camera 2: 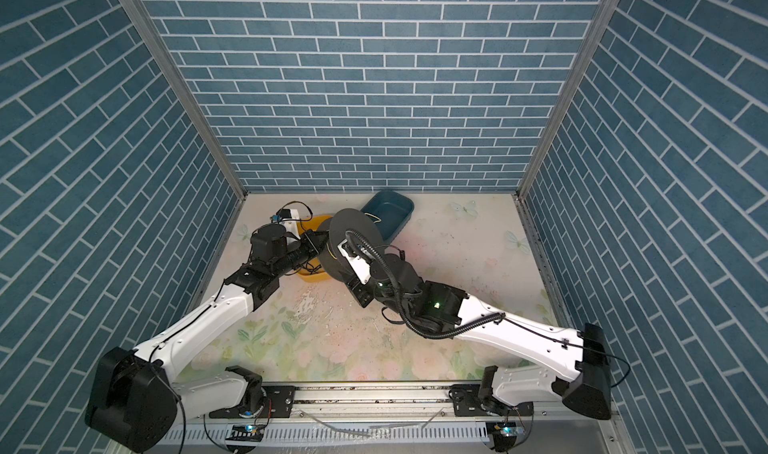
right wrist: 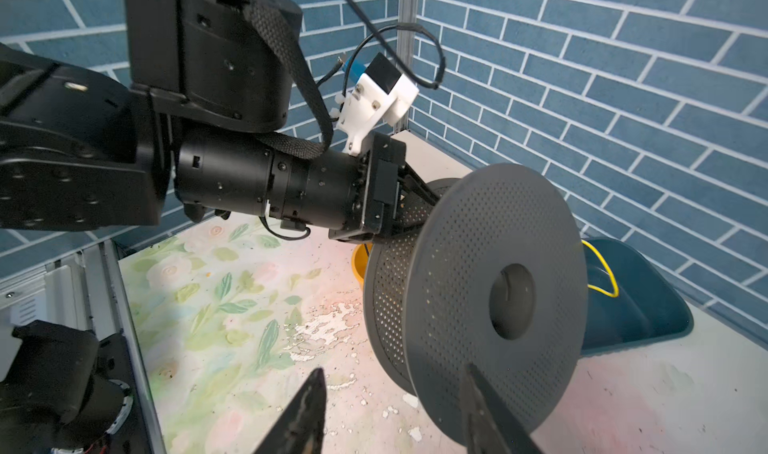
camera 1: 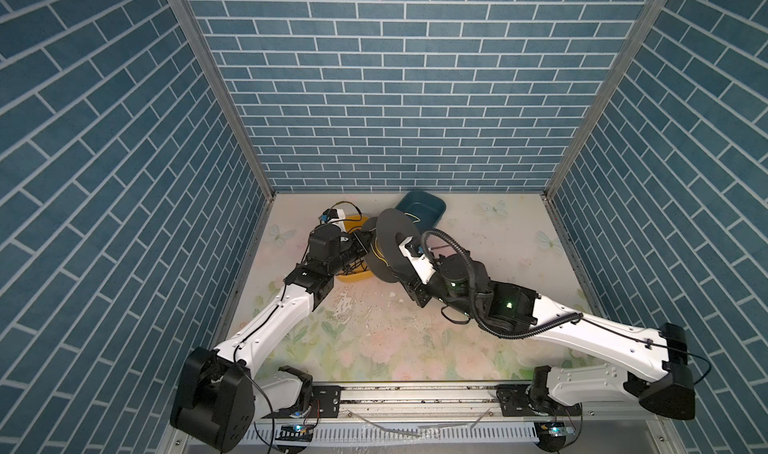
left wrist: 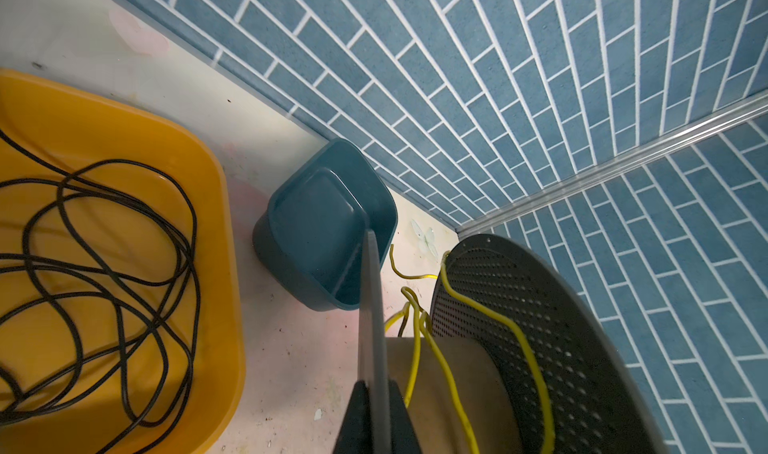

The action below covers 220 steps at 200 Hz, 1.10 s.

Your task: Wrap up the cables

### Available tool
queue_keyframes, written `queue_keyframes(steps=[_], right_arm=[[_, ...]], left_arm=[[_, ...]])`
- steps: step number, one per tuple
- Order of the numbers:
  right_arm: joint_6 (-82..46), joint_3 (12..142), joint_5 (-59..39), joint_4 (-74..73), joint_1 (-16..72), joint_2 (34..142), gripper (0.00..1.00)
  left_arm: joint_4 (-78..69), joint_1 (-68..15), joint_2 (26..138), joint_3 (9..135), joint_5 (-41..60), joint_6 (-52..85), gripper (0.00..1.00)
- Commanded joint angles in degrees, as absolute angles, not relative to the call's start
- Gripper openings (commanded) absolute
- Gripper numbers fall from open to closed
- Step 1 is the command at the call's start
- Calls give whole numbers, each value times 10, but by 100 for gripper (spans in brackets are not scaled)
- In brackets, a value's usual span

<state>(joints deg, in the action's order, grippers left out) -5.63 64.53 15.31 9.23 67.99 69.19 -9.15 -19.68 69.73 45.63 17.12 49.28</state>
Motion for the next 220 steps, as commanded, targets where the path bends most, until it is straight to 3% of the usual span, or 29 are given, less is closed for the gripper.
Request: queue_keyframes(steps=[1, 80, 160, 220], right_arm=[[-44, 635, 153, 156, 648, 655, 59], [-25, 669, 61, 243, 481, 652, 60], [-14, 713, -43, 261, 396, 757, 35], [-13, 723, -66, 252, 392, 804, 30]], left_arm=[[-154, -178, 699, 476, 260, 502, 0], [-163, -177, 709, 472, 378, 452, 0], [-49, -175, 703, 493, 423, 370, 0], [-41, -176, 710, 495, 434, 368, 0]])
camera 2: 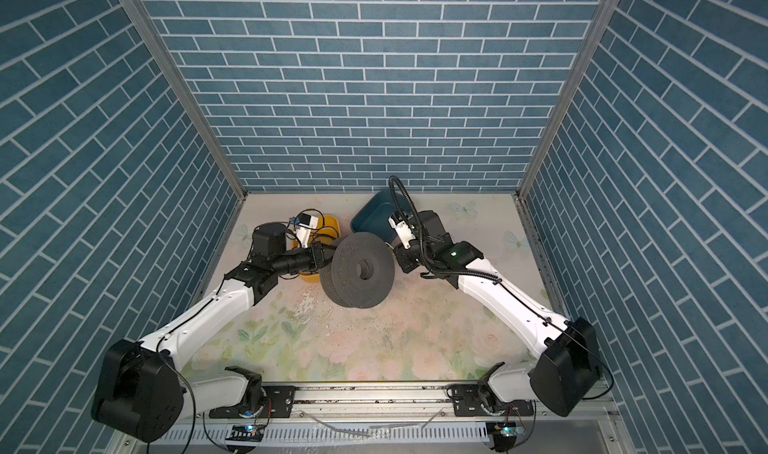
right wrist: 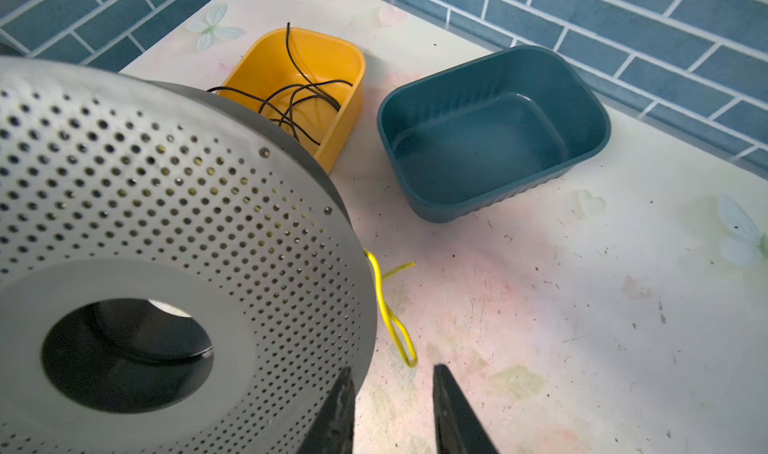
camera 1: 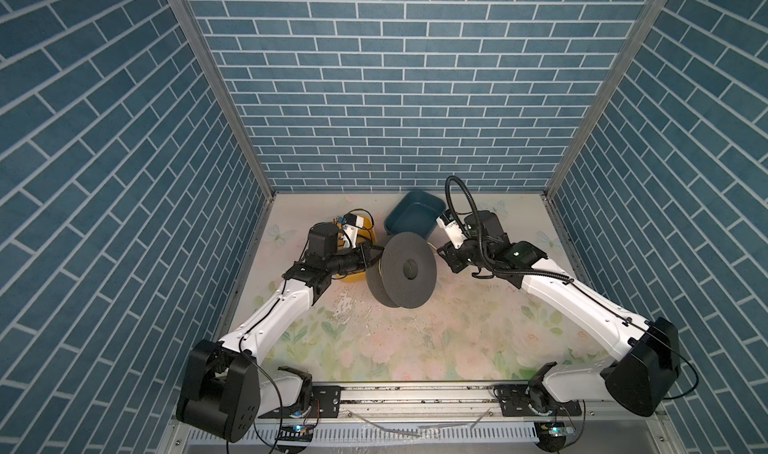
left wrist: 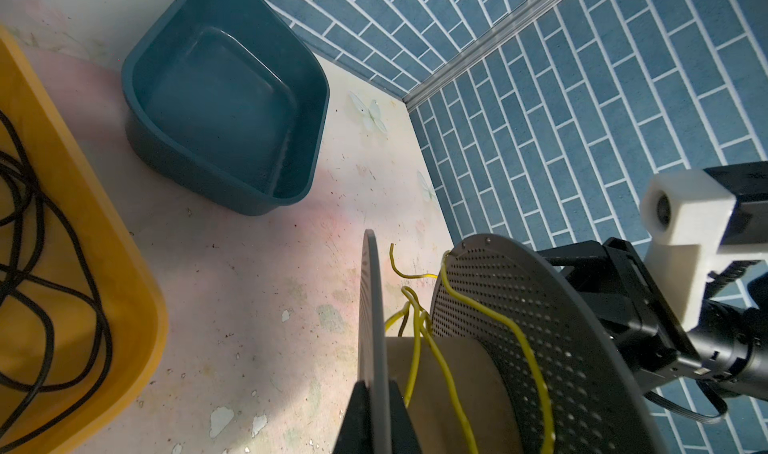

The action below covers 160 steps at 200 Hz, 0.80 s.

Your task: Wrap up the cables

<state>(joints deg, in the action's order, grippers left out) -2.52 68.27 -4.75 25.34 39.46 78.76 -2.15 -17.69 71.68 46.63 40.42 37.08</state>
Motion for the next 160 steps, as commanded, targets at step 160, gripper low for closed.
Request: queue_keyframes(steps=[160], right_arm=[[-10, 774, -15, 205, 391, 917, 21]], left_arm=[[-55, -176, 715, 481, 434, 376, 0]])
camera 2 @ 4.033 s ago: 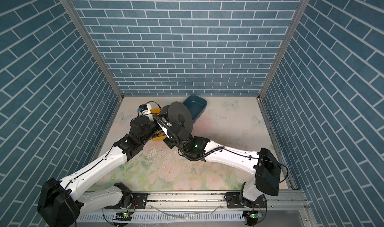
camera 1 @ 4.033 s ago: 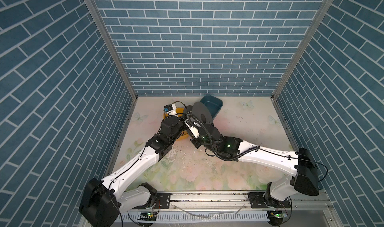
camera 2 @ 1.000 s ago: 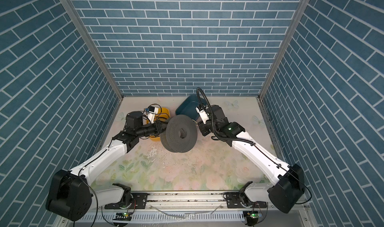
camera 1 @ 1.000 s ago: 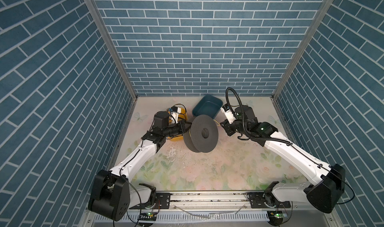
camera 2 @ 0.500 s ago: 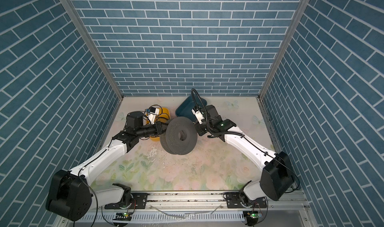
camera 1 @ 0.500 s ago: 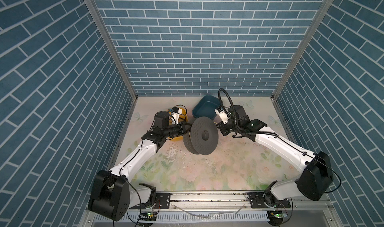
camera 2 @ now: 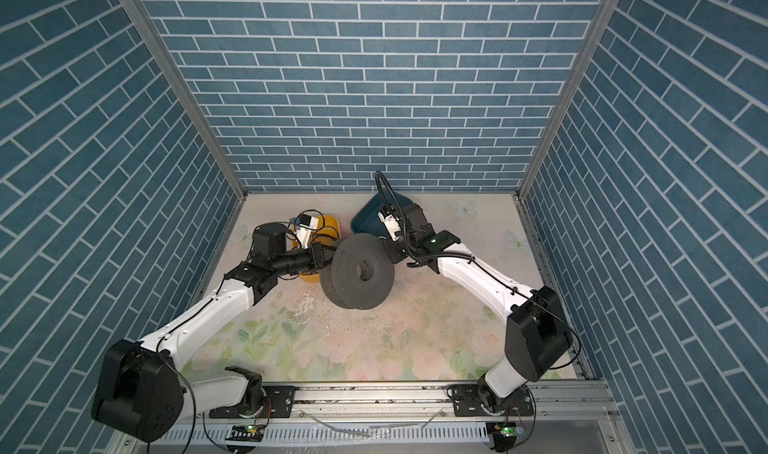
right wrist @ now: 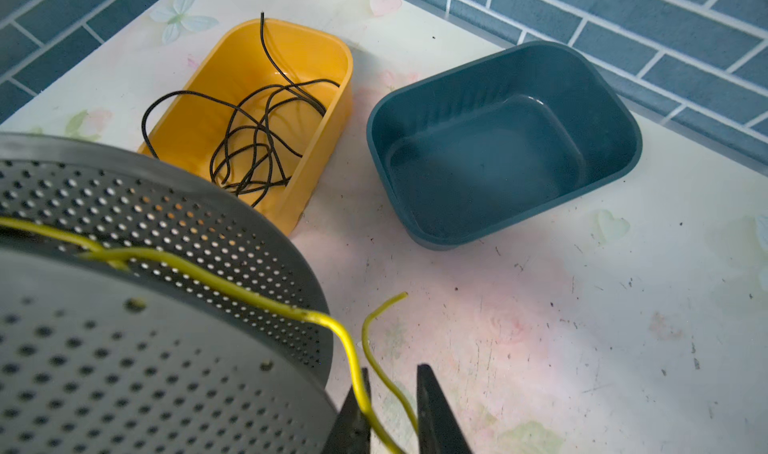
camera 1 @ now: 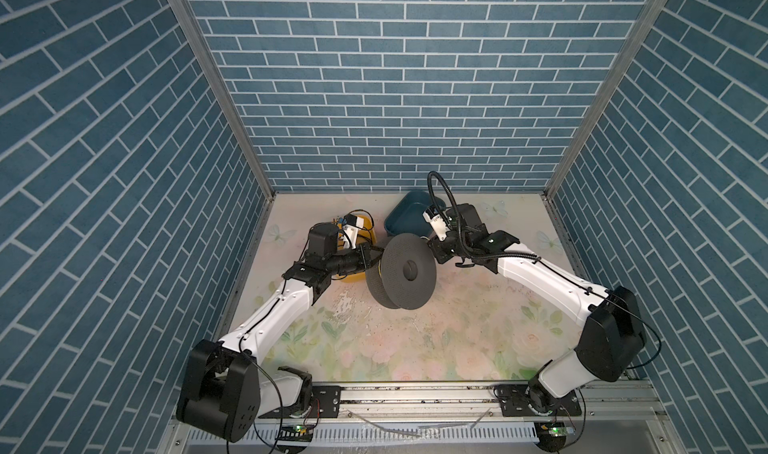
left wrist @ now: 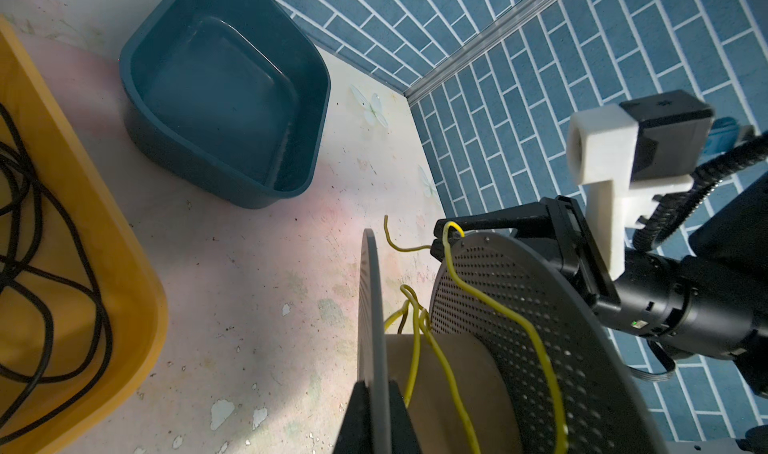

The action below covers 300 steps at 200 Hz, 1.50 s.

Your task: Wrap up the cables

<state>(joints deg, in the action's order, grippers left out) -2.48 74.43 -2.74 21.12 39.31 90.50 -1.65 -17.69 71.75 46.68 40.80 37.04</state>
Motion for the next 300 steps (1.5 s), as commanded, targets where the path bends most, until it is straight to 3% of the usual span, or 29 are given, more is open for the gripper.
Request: queue_keyframes(steps=[1, 27, 87, 164, 218, 257, 300], right_arm=[[-10, 774, -15, 204, 391, 917, 20], [-19, 766, 8, 196, 390, 913, 0], [-92, 684, 44, 166, 355, 848, 0], [-184, 534, -22, 84, 329, 724, 0], [-225, 491, -98, 63, 331, 718, 0], [-240, 480, -118, 41, 372, 712, 0], [-233, 501, -74, 45, 451, 718, 0]], left_arm=[[-55, -177, 716, 481, 434, 376, 0], [-58, -177, 717, 477, 431, 375, 0], [-169, -131, 710, 440, 461, 466, 0], [-327, -99, 711, 411, 429, 627, 0], [-390, -93, 738, 409, 384, 707, 0], [-404, -93, 750, 404, 333, 722, 0], [-405, -112, 752, 408, 256, 727, 0]])
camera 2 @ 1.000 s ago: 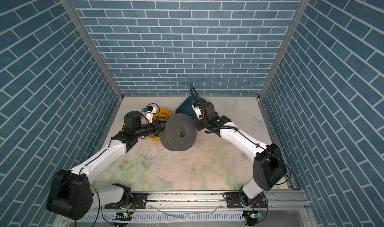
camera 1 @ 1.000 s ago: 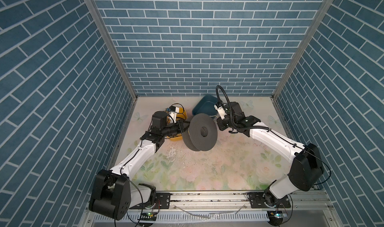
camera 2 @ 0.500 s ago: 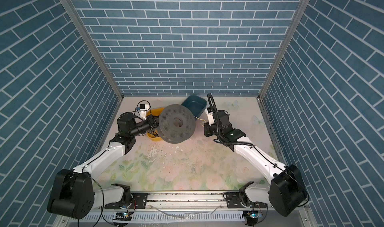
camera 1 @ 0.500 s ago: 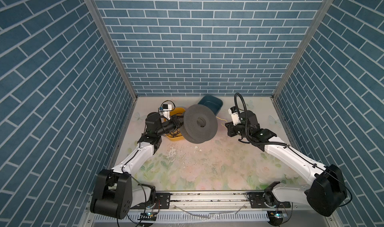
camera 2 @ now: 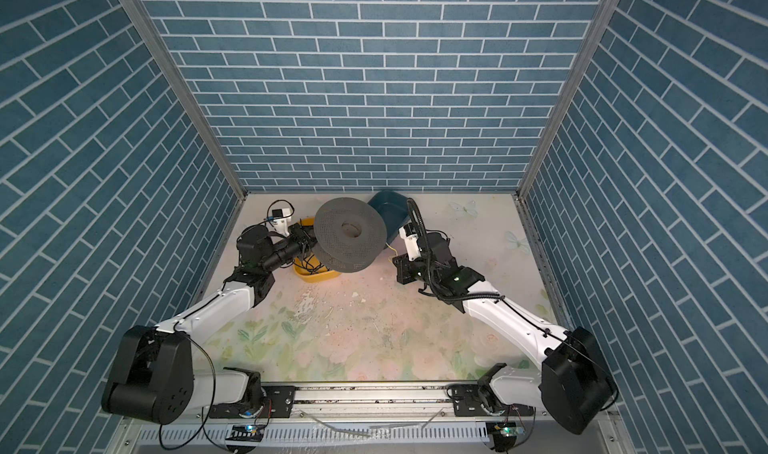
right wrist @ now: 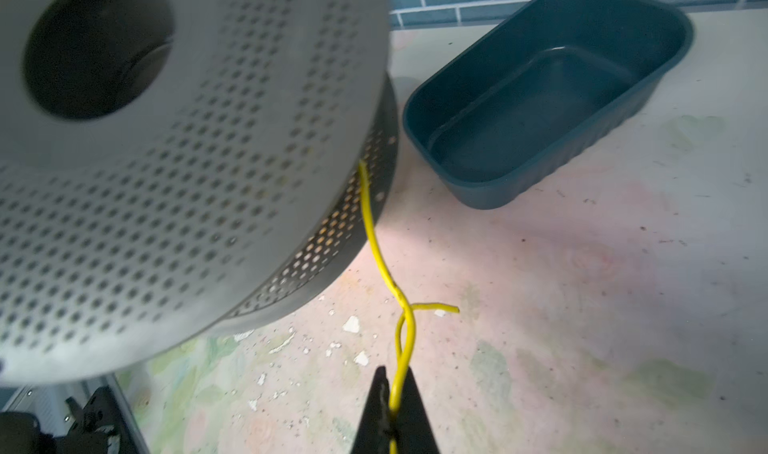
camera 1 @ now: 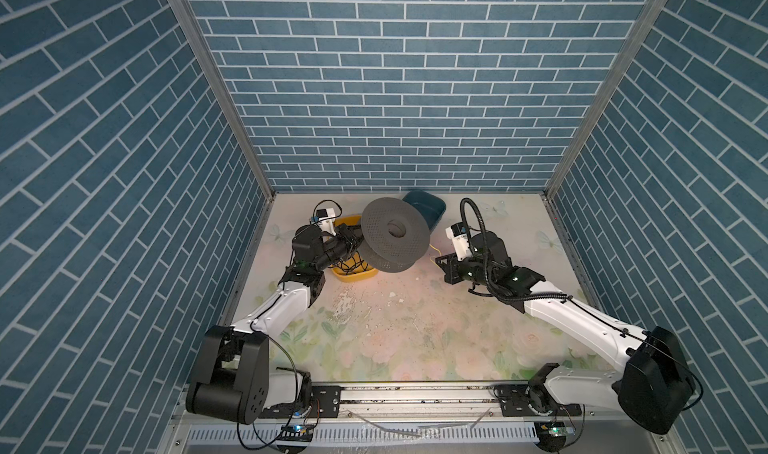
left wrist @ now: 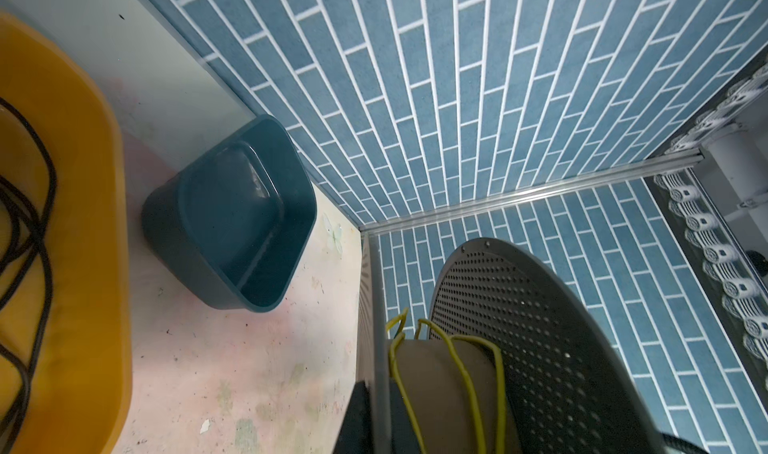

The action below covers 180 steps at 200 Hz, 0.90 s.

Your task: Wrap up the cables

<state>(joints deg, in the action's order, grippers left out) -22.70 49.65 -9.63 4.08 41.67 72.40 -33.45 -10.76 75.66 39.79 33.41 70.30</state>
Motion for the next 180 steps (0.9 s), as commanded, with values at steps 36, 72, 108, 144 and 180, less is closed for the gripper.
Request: queue_keyframes(steps=[36, 72, 108, 144, 180], right_arm=[[-220, 528, -62, 33, 495, 740, 0], [-207, 571, -62, 28, 522, 757, 0], [-223, 592, -85, -20, 531, 766, 0], [-247, 583, -76, -106, 536, 781, 0], [-281, 540, -54, -249, 540, 795, 0]], left_arm=[[-414, -148, 765, 416, 198, 731, 0], [-425, -180, 779, 412, 159, 724, 0], [-457, -219, 794, 402, 115, 715, 0], [-497, -251, 819, 386, 98, 730, 0], [-520, -295, 827, 376, 62, 730, 0]])
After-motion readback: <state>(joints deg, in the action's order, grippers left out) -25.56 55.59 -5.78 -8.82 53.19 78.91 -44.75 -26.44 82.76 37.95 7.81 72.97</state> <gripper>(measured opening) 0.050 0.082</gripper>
